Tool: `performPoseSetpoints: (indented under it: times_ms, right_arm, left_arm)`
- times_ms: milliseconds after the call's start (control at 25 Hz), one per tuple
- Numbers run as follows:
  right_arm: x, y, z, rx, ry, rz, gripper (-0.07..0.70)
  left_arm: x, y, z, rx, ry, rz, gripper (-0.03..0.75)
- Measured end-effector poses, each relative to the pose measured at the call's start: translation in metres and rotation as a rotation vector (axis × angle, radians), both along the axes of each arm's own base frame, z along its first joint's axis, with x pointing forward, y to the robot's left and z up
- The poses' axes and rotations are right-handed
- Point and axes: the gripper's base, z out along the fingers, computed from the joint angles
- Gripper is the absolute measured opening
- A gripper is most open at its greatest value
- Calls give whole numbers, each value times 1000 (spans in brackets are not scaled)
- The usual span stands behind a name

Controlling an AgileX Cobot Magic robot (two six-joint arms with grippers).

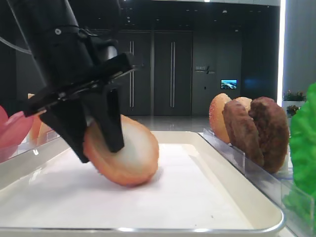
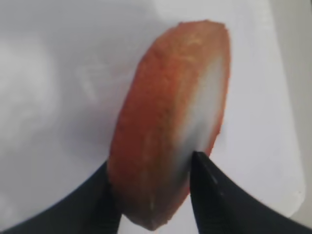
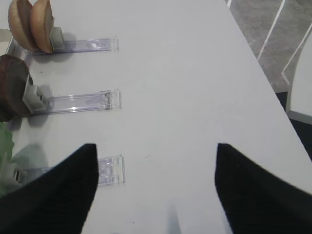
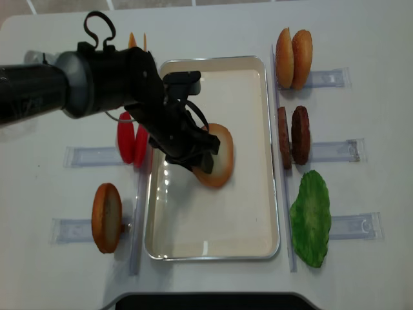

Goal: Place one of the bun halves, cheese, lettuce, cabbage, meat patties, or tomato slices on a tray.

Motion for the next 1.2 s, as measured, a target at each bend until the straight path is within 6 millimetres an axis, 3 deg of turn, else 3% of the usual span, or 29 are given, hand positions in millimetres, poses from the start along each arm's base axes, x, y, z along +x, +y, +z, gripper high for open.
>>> performPoseSetpoints:
  times_ms: [80,280,360,600,840,960,1200]
  right_arm:
    - [0,0,0,0,0,0,482]
    - [0,0,0,0,0,0,482]
    - [0,0,0,0,0,0,482]
    - [0,0,0,0,0,0,482]
    - [0,0,0,0,0,0,482]
    - [0,0,0,0,0,0,482]
    - [0,0,0,0,0,0,482]
  left_arm:
    - [1,6,15,69,-10,-6,362]
    - [12,10,82,134,-76,37,438]
    - [14,9,99,137,-77,39,454]
    - [16,10,118,165,-70,40,464]
    - [19,21,122,226,-60,66,464]
    - [31,49,122,243,-35,117,464]
    - [59,146,124,316,-44,294,464]
